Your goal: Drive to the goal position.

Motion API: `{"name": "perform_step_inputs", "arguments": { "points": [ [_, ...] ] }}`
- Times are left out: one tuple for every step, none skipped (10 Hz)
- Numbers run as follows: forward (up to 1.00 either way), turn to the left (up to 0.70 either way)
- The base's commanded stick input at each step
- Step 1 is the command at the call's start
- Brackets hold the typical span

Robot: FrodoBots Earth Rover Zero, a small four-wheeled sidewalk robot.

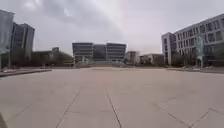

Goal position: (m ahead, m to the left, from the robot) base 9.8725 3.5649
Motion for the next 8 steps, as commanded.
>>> {"name": "perform_step_inputs", "arguments": {
  "points": [
    [0.70,-0.12],
    [0.70,-0.12],
    [0.70,-0.12],
    [0.70,-0.11],
    [0.70,-0.10],
    [0.70,-0.10],
    [0.70,-0.04],
    [0.70,0.01]
  ]
}}
